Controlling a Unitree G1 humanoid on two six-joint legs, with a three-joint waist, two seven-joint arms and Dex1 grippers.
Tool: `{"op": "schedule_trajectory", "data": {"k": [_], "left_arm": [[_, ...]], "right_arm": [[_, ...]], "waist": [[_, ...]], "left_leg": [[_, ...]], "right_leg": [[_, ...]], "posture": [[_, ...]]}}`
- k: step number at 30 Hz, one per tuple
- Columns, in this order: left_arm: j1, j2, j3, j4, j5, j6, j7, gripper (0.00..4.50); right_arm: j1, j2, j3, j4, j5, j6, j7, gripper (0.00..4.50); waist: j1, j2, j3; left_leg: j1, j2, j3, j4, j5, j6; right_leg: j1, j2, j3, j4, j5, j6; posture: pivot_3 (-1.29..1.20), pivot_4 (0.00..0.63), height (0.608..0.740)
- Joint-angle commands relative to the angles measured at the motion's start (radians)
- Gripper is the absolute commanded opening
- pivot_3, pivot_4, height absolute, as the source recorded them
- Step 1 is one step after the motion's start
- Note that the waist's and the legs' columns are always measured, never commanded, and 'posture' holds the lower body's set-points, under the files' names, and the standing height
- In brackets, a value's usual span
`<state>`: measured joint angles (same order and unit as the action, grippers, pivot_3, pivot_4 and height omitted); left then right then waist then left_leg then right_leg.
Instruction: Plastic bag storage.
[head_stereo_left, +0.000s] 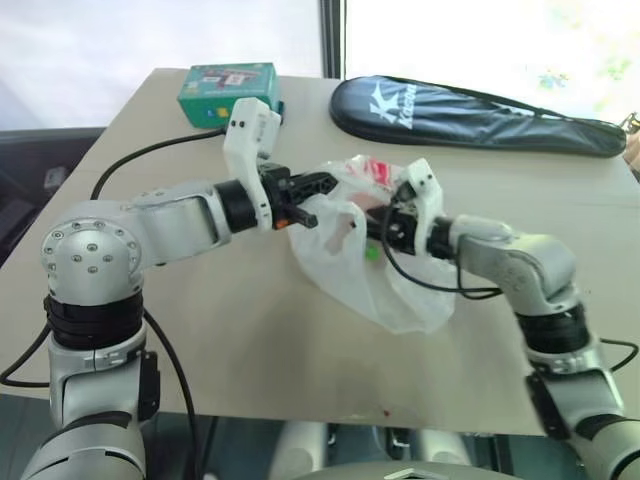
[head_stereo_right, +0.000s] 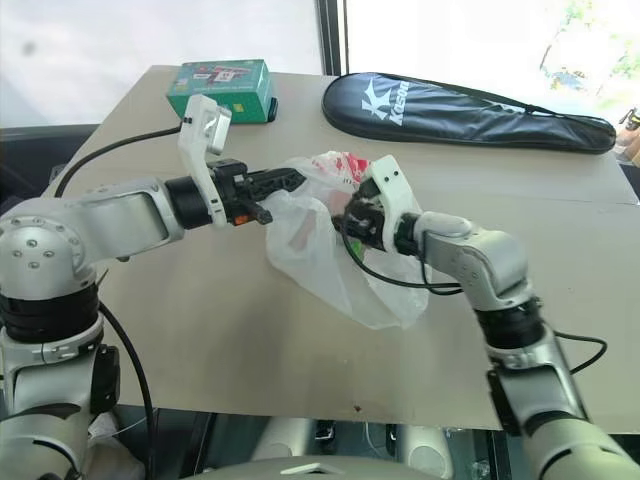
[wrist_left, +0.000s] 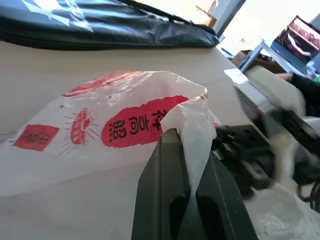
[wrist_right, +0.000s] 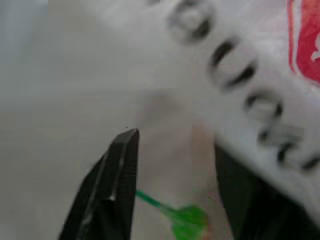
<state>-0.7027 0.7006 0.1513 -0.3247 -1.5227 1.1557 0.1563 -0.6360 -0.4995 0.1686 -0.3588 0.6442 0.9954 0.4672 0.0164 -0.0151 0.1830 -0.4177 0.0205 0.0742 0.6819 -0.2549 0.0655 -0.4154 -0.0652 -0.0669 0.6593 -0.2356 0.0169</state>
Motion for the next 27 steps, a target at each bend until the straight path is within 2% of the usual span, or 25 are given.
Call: {"op": "schedule_trajectory", "data": {"k": [1, 4, 5, 7, 11, 14, 15, 18, 22, 27], "left_arm": [[0.003, -0.017, 0.031, 0.005, 0.009, -0.052, -0.014, 0.0], [0.01, -0.003, 0.049, 0.012, -0.002, -0.053, -0.116, 0.0], [0.014, 0.006, 0.062, 0.009, -0.027, -0.05, -0.16, 0.4], [0.025, 0.017, 0.085, 0.026, -0.093, -0.042, -0.204, 0.84], [0.026, 0.109, 0.103, 0.022, -0.139, 0.006, -0.35, 2.67], [0.013, 0.171, 0.116, 0.042, -0.194, 0.022, -0.41, 4.15], [0.021, 0.2, 0.123, 0.035, -0.21, 0.037, -0.444, 4.42], [0.073, 0.279, 0.158, -0.015, -0.18, 0.057, -0.561, 4.42], [0.154, 0.37, 0.229, -0.027, -0.189, 0.078, -0.676, 4.42], [0.398, 0.472, 0.364, -0.125, -0.159, 0.181, -0.878, 4.42]], "right_arm": [[0.036, -0.128, -0.12, -0.201, 0.071, -0.024, 0.129, 3.14], [0.111, -0.255, -0.27, -0.326, 0.25, 0.055, 0.218, 3.14], [0.136, -0.285, -0.309, -0.351, 0.289, 0.072, 0.218, 3.2], [0.181, -0.335, -0.363, -0.392, 0.314, 0.082, 0.2, 3.2], [0.313, -0.423, -0.499, -0.482, 0.36, 0.147, 0.12, 3.2], [0.41, -0.447, -0.551, -0.551, 0.412, 0.193, 0.041, 3.2], [0.453, -0.449, -0.56, -0.581, 0.415, 0.202, 0.016, 3.2], [0.569, -0.477, -0.564, -0.637, 0.377, 0.208, -0.016, 3.2], [0.653, -0.46, -0.612, -0.636, 0.462, 0.206, -0.062, 3.2], [0.741, -0.433, -0.625, -0.636, 0.574, 0.196, -0.165, 3.2]], "waist": [[-0.002, -0.001, 0.0], [-0.001, -0.001, 0.001], [-0.002, -0.001, 0.0], [-0.007, -0.001, 0.0], [-0.003, -0.001, 0.001], [-0.001, -0.002, 0.001], [0.0, -0.002, 0.0], [-0.002, -0.002, 0.001], [-0.003, -0.002, 0.0], [-0.003, -0.002, 0.0]], "left_leg": [[0.0, 0.0, 0.0, 0.0, 0.0, 0.0], [0.001, 0.001, 0.0, 0.0, 0.0, 0.0], [0.0, 0.001, -0.001, -0.001, 0.0, 0.0], [0.0, 0.002, 0.0, -0.001, 0.0, 0.0], [0.001, 0.002, 0.0, -0.001, 0.0, 0.0], [0.001, 0.002, 0.0, -0.001, 0.0, 0.0], [0.001, 0.002, 0.0, -0.001, 0.0, 0.0], [0.001, 0.001, 0.0, -0.001, 0.0, 0.0], [0.002, 0.002, 0.001, -0.001, 0.0, 0.0], [0.002, 0.002, 0.0, -0.002, 0.0, 0.0]], "right_leg": [[0.0, -0.001, 0.0, 0.0, 0.0, 0.0], [0.0, -0.001, 0.0, 0.0, 0.0, 0.0], [0.001, -0.001, -0.001, -0.001, 0.0, 0.0], [0.0, -0.001, 0.0, -0.001, 0.0, 0.0], [0.001, -0.001, 0.0, 0.0, 0.0, 0.0], [0.001, -0.003, 0.0, 0.0, -0.001, 0.0], [0.001, -0.003, 0.0, 0.0, -0.001, 0.0], [0.0, -0.003, 0.0, -0.001, -0.001, 0.002], [0.001, -0.003, 0.0, -0.001, -0.003, 0.005], [0.001, -0.003, 0.0, -0.001, -0.004, 0.005]], "posture": [[0.0, 0.15, 0.74], [0.0, 0.15, 0.74], [0.0, 0.15, 0.74], [0.0, 0.15, 0.74], [0.0, 0.15, 0.74], [0.0, 0.15, 0.74], [0.0, 0.15, 0.74], [0.0, 0.15, 0.74], [0.0, 0.15, 0.74], [0.0, 0.15, 0.74]]}}
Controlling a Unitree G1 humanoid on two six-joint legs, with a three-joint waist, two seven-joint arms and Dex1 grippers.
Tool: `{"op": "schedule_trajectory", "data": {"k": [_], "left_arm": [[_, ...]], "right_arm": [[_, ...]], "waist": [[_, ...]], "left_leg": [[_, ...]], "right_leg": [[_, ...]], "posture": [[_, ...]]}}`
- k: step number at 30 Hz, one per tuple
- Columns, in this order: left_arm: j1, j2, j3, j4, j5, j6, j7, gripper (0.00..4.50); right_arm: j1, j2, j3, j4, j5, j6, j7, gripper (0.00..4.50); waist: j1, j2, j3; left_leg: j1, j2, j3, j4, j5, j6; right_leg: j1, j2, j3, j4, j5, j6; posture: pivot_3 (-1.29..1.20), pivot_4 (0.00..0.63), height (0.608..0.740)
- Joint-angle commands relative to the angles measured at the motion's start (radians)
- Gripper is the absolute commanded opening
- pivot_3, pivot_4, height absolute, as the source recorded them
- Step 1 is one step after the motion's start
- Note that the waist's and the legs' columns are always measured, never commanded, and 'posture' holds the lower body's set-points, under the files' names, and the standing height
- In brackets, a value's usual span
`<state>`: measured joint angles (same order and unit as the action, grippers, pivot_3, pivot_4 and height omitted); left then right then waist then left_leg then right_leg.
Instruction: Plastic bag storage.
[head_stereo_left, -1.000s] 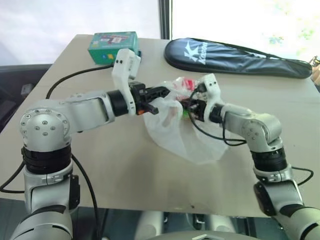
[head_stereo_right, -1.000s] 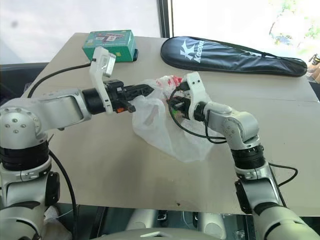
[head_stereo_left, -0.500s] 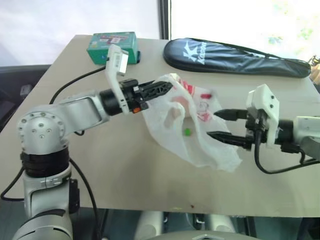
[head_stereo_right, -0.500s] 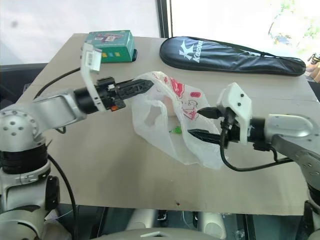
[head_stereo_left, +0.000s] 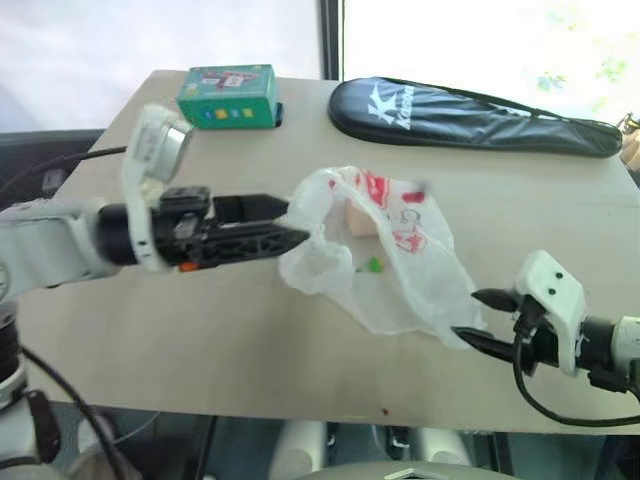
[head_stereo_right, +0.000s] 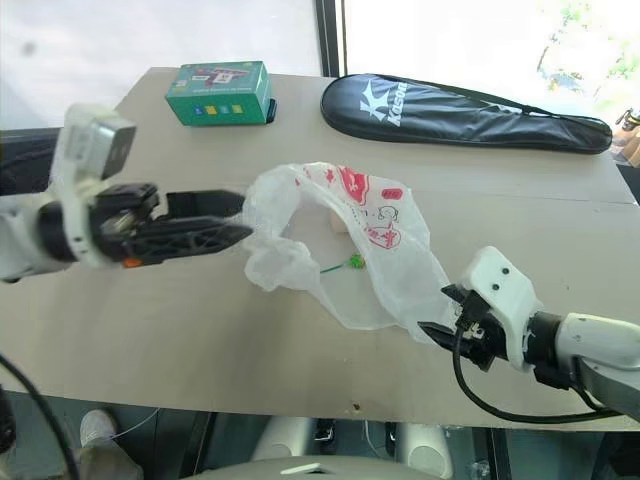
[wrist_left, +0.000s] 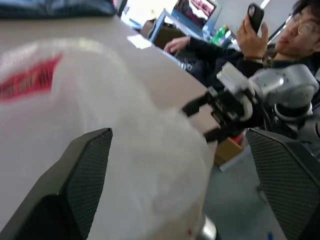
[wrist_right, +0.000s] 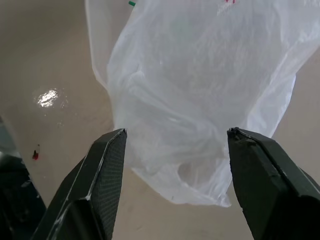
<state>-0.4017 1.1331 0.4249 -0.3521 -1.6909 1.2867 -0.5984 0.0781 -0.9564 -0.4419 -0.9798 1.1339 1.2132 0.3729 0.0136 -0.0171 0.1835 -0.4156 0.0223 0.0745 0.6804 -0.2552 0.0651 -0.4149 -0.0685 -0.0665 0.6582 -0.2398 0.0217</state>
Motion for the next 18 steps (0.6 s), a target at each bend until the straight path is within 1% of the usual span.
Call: {"op": "schedule_trajectory", "data": {"k": [1, 2, 5, 7, 10, 12, 14, 15, 18], "left_arm": [[0.135, 0.047, 0.101, -0.123, 0.007, 0.056, -0.146, 4.42], [0.168, 0.048, 0.104, -0.155, 0.026, 0.049, -0.163, 4.42], [0.219, 0.047, 0.093, -0.213, 0.142, -0.005, -0.226, 4.42], [0.18, 0.003, 0.01, -0.231, 0.236, -0.077, -0.185, 4.42], [0.117, -0.044, -0.067, -0.236, 0.306, -0.144, -0.161, 4.42], [0.092, -0.052, -0.077, -0.224, 0.303, -0.156, -0.169, 4.42], [0.071, -0.042, -0.075, -0.202, 0.244, -0.143, -0.191, 4.42], [0.065, -0.034, -0.074, -0.195, 0.223, -0.135, -0.207, 4.42], [0.046, -0.032, -0.098, -0.199, 0.259, -0.156, -0.227, 4.42]], "right_arm": [[0.035, 0.029, 0.002, -0.016, 0.102, -0.027, -0.093, 3.2], [0.042, 0.036, 0.014, -0.014, 0.121, -0.035, -0.117, 3.2], [0.043, 0.043, 0.039, 0.0, 0.169, -0.064, -0.177, 3.2], [0.037, 0.045, 0.087, 0.009, 0.144, -0.071, -0.205, 3.2], [0.032, 0.042, 0.126, 0.018, 0.124, -0.078, -0.254, 3.2], [0.042, 0.04, 0.125, 0.019, 0.135, -0.086, -0.286, 3.2], [0.061, 0.028, 0.126, 0.015, 0.136, -0.086, -0.306, 3.2], [0.07, 0.023, 0.128, 0.011, 0.132, -0.086, -0.312, 3.2], [0.082, 0.037, 0.151, 0.019, 0.101, -0.105, -0.329, 3.2]], "waist": [[0.0, 0.0, 0.0], [0.002, 0.0, 0.0], [0.003, 0.0, 0.0], [0.003, 0.0, 0.0], [0.004, 0.001, -0.001], [0.002, 0.0, -0.001], [0.001, 0.0, -0.001], [0.001, 0.0, -0.001], [0.001, 0.0, -0.001]], "left_leg": [[0.0, 0.0, 0.0, 0.0, 0.0, 0.0], [0.0, 0.0, 0.0, -0.001, 0.0, 0.0], [0.0, 0.0, 0.0, -0.001, -0.001, -0.001], [0.0, 0.0, 0.0, -0.001, -0.002, -0.005], [0.0, -0.001, 0.0, -0.001, -0.002, -0.005], [0.0, -0.001, 0.0, -0.001, -0.002, -0.005], [-0.001, -0.001, 0.0, -0.001, 0.0, 0.0], [-0.001, -0.001, 0.0, -0.002, 0.0, 0.0], [-0.001, -0.001, 0.0, -0.003, 0.0, 0.0]], "right_leg": [[0.0, 0.0, 0.0, -0.001, 0.0, 0.0], [0.0, -0.002, 0.0, -0.001, 0.0, 0.0], [0.0, -0.002, -0.001, -0.002, -0.002, -0.003], [0.0, -0.002, -0.001, -0.002, -0.002, -0.003], [0.001, -0.002, -0.001, -0.002, -0.002, -0.004], [0.0, -0.002, -0.001, -0.002, -0.001, -0.004], [0.0, -0.002, 0.0, -0.002, 0.0, -0.006], [0.0, -0.002, -0.001, -0.002, 0.001, -0.005], [0.0, -0.001, -0.001, -0.002, 0.0, -0.003]], "posture": [[0.0, 0.15, 0.74], [0.0, 0.15, 0.74], [0.0, 0.15, 0.74], [0.0, 0.15, 0.74], [0.0, 0.15, 0.74], [0.0, 0.15, 0.74], [0.0, 0.15, 0.74], [0.0, 0.15, 0.74], [0.0, 0.15, 0.74]]}}
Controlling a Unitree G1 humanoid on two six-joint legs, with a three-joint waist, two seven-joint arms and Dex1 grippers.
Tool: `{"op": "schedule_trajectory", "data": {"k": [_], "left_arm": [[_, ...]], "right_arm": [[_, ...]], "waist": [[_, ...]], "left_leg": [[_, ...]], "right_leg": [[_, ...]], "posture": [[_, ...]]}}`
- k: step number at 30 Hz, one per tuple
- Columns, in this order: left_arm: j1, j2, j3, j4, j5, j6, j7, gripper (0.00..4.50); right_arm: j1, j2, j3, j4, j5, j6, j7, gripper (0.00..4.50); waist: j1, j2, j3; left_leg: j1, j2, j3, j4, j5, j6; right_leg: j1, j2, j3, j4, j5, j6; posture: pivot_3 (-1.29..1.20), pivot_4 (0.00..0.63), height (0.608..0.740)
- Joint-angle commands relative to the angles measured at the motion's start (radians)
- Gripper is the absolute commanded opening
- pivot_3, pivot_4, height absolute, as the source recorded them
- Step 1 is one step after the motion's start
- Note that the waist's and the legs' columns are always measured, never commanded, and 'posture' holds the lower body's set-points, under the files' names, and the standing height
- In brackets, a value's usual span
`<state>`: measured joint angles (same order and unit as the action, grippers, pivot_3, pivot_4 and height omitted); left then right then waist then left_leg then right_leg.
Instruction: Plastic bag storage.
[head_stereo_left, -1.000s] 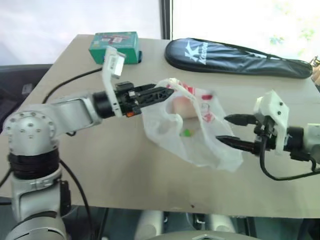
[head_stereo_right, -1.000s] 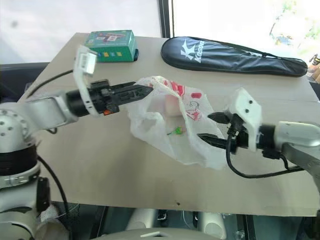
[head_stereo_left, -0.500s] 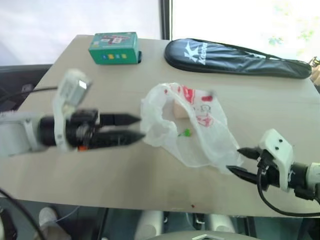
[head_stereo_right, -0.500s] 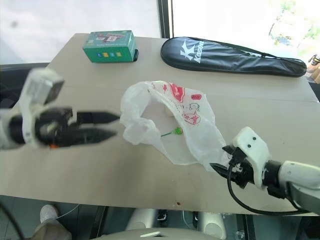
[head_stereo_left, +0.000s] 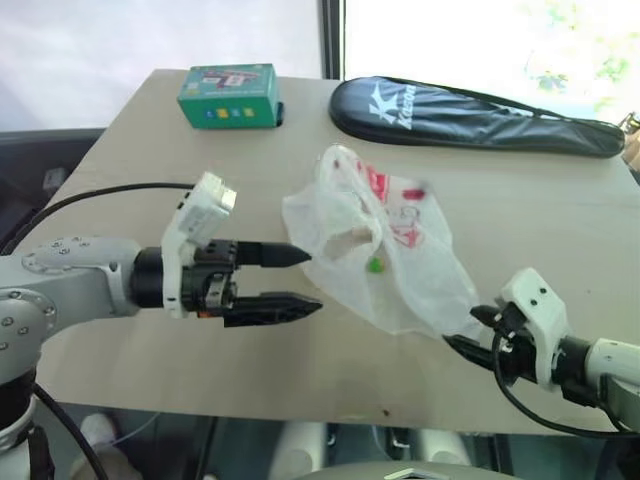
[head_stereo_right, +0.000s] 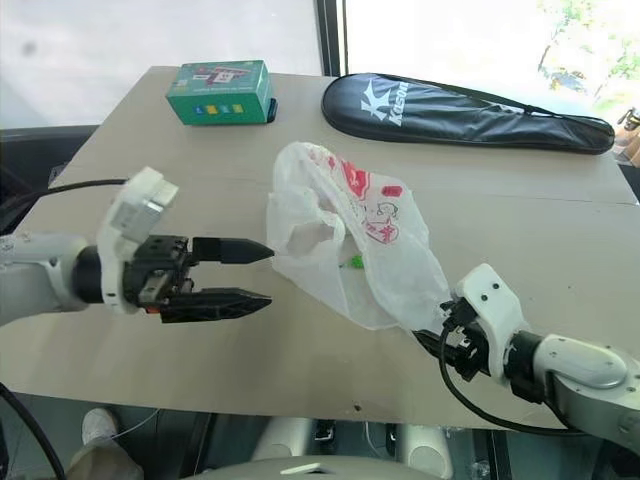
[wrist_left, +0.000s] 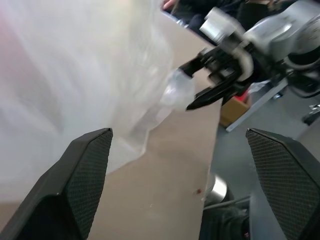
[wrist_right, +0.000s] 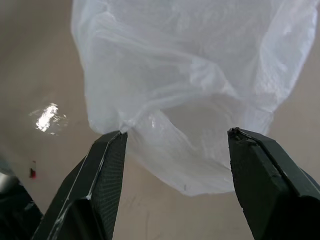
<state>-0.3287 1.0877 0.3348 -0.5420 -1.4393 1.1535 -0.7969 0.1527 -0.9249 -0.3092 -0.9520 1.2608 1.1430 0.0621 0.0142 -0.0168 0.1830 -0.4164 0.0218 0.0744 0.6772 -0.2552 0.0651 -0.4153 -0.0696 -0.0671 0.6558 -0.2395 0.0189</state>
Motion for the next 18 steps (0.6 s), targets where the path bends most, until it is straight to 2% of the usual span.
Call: {"op": "schedule_trajectory", "data": {"k": [1, 4, 7, 10, 11, 14, 15, 18], "left_arm": [[-0.044, 0.003, -0.024, -0.006, 0.019, -0.033, -0.02, 4.42], [-0.115, -0.042, -0.109, 0.0, 0.096, -0.057, 0.048, 4.42], [-0.184, -0.105, -0.232, -0.004, 0.255, -0.091, 0.121, 4.42], [-0.233, -0.196, -0.34, 0.008, 0.365, -0.091, 0.209, 4.5], [-0.242, -0.228, -0.364, 0.018, 0.406, -0.096, 0.244, 4.5], [-0.247, -0.29, -0.39, 0.028, 0.482, -0.115, 0.282, 3.67], [-0.241, -0.306, -0.382, 0.024, 0.488, -0.121, 0.285, 3.25], [-0.226, -0.334, -0.338, 0.025, 0.478, -0.126, 0.283, 1.84]], "right_arm": [[0.004, 0.014, 0.042, -0.002, -0.052, -0.041, -0.02, 3.2], [-0.03, 0.066, 0.133, 0.037, -0.135, -0.068, -0.031, 3.2], [-0.07, 0.116, 0.203, 0.077, -0.207, -0.089, -0.03, 3.2], [-0.103, 0.153, 0.224, 0.118, -0.258, -0.095, -0.036, 2.41], [-0.112, 0.159, 0.222, 0.122, -0.261, -0.093, -0.035, 1.93], [-0.138, 0.165, 0.212, 0.119, -0.259, -0.077, -0.034, 0.51], [-0.15, 0.165, 0.21, 0.118, -0.257, -0.074, -0.033, 0.09], [-0.182, 0.178, 0.191, 0.124, -0.235, -0.063, -0.044, 0.0]], "waist": [[0.0, 0.0, 0.0], [0.003, -0.001, -0.001], [0.003, -0.001, -0.001], [0.002, -0.002, -0.001], [0.002, -0.002, -0.001], [0.001, -0.002, -0.001], [-0.001, -0.002, -0.001], [-0.001, -0.002, -0.001]], "left_leg": [[0.0, 0.0, 0.0, 0.0, 0.0, 0.0], [0.001, 0.0, 0.0, 0.0, 0.0, 0.0], [0.001, -0.001, 0.0, 0.001, 0.0, 0.0], [0.001, -0.001, 0.001, 0.001, 0.0, 0.0], [0.0, -0.001, 0.0, 0.001, 0.0, 0.0], [0.0, -0.001, 0.0, 0.001, 0.0, 0.0], [0.0, 0.0, 0.0, 0.001, 0.0, 0.0], [0.0, 0.001, 0.0, 0.001, 0.0, 0.0]], "right_leg": [[0.0, 0.0, 0.0, 0.0, -0.001, 0.001], [0.001, 0.001, 0.0, 0.0, -0.002, 0.003], [0.001, 0.001, 0.001, 0.001, -0.001, 0.003], [0.001, 0.002, 0.001, 0.001, -0.001, 0.003], [0.001, 0.002, 0.001, 0.001, -0.001, 0.003], [0.001, 0.003, 0.002, 0.001, 0.0, 0.001], [0.0, 0.004, 0.002, 0.001, 0.0, 0.0], [0.0, 0.005, 0.002, 0.002, 0.0, 0.0]], "posture": [[0.0, 0.15, 0.74], [0.0, 0.15, 0.74], [0.0, 0.15, 0.74], [0.0, 0.15, 0.74], [0.0, 0.15, 0.74], [0.0, 0.15, 0.74], [0.0, 0.15, 0.74], [0.0, 0.15, 0.74]]}}
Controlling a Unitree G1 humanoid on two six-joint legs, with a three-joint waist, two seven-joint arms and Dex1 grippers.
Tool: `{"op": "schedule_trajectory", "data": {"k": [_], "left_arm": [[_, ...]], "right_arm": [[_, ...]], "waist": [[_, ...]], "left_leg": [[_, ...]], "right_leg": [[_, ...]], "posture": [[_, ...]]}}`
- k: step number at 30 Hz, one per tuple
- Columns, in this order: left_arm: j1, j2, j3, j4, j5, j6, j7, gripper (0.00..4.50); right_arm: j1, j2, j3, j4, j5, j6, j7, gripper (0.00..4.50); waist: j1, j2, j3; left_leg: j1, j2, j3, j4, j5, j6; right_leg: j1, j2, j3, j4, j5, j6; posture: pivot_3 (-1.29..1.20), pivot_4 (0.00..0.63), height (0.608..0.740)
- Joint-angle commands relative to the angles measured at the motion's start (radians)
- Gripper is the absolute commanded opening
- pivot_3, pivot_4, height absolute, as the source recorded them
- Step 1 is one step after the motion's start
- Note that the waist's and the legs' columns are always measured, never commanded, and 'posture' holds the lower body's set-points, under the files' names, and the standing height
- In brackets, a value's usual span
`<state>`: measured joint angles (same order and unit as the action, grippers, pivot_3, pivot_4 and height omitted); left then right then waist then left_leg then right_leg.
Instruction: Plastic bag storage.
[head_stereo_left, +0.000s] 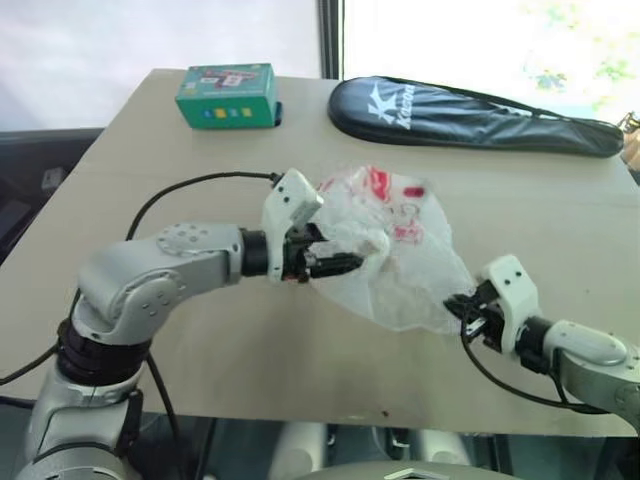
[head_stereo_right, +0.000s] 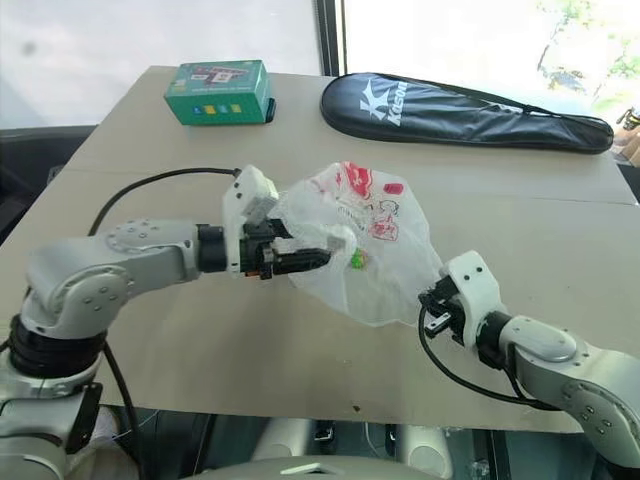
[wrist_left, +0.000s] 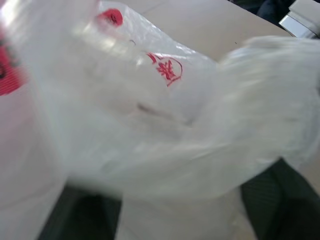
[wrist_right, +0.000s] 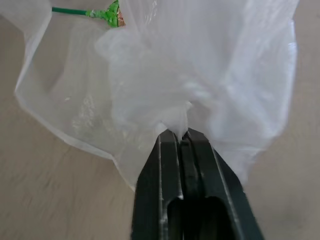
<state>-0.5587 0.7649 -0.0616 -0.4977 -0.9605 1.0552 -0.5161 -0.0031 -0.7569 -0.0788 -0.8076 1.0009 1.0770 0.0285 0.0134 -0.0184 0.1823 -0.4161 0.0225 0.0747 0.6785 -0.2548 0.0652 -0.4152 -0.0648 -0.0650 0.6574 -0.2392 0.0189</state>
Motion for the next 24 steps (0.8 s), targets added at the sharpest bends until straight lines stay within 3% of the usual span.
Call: {"op": "schedule_trajectory", "data": {"k": [1, 3, 4, 6, 9, 16, 21, 24], "left_arm": [[0.007, -0.017, 0.08, -0.014, -0.004, -0.031, 0.005, 1.37], [-0.01, -0.056, 0.164, 0.032, -0.085, -0.017, 0.031, 0.67], [-0.032, -0.078, 0.215, 0.067, -0.144, -0.007, 0.051, 0.02], [-0.128, -0.115, 0.316, 0.181, -0.259, -0.003, 0.112, 0.02], [-0.306, -0.146, 0.411, 0.386, -0.292, -0.035, 0.209, 0.02], [-0.628, -0.127, 0.386, 0.814, -0.032, -0.207, 0.159, 0.02], [-0.679, -0.143, 0.335, 0.876, 0.074, -0.234, 0.058, 0.02], [-0.679, -0.167, 0.368, 0.864, 0.05, -0.183, 0.071, 0.02]], "right_arm": [[-0.039, 0.013, -0.049, -0.017, 0.031, 0.005, -0.013, 0.0], [-0.079, 0.036, -0.079, -0.002, 0.058, -0.011, -0.02, 0.0], [-0.108, 0.054, -0.101, 0.012, 0.084, -0.026, -0.027, 0.0], [-0.196, 0.083, -0.159, 0.056, 0.157, -0.062, -0.033, 0.0], [-0.371, 0.104, -0.229, 0.158, 0.239, -0.118, -0.019, 0.0], [-0.804, 0.049, -0.304, 0.52, 0.258, -0.18, 0.081, 0.0], [-0.92, -0.007, -0.333, 0.638, 0.254, -0.154, 0.125, 0.0], [-0.926, -0.063, -0.367, 0.65, 0.272, -0.127, 0.13, 0.0]], "waist": [[0.0, 0.0, 0.0], [0.001, 0.0, 0.0], [0.001, 0.0, 0.0], [0.001, 0.0, 0.0], [0.001, -0.001, 0.002], [0.002, -0.001, 0.002], [0.001, -0.001, 0.001], [0.002, -0.001, 0.001]], "left_leg": [[0.0, 0.0, 0.0, 0.0, 0.0, 0.0], [0.0, 0.0, 0.0, 0.0, 0.0, 0.0], [0.0, 0.0, 0.0, 0.0, 0.0, 0.0], [0.0, 0.0, -0.001, 0.003, 0.0, 0.0], [-0.001, 0.0, -0.002, 0.007, 0.0, 0.0], [-0.002, -0.002, 0.0, 0.006, 0.0, 0.002], [-0.007, -0.001, 0.0, 0.003, -0.002, 0.005], [-0.017, -0.002, 0.001, 0.005, -0.003, 0.006]], "right_leg": [[0.0, 0.0, 0.0, 0.0, 0.0, 0.0], [0.0, 0.0, 0.0, 0.0, 0.0, 0.0], [0.0, -0.001, 0.0, 0.0, -0.001, 0.001], [0.0, 0.0, -0.001, 0.001, -0.001, 0.002], [0.0, 0.001, -0.002, 0.004, -0.001, 0.004], [0.0, 0.005, -0.001, 0.004, 0.001, -0.001], [-0.003, 0.003, -0.003, 0.0, 0.001, -0.001], [-0.011, 0.0, -0.004, 0.001, 0.002, 0.001]], "posture": [[0.0, 0.15, 0.74], [0.0, 0.15, 0.74], [0.0, 0.15, 0.74], [0.0, 0.15, 0.74], [0.0, 0.15, 0.74], [0.0, 0.15, 0.74], [0.0, 0.15, 0.74], [0.0, 0.15, 0.74]]}}
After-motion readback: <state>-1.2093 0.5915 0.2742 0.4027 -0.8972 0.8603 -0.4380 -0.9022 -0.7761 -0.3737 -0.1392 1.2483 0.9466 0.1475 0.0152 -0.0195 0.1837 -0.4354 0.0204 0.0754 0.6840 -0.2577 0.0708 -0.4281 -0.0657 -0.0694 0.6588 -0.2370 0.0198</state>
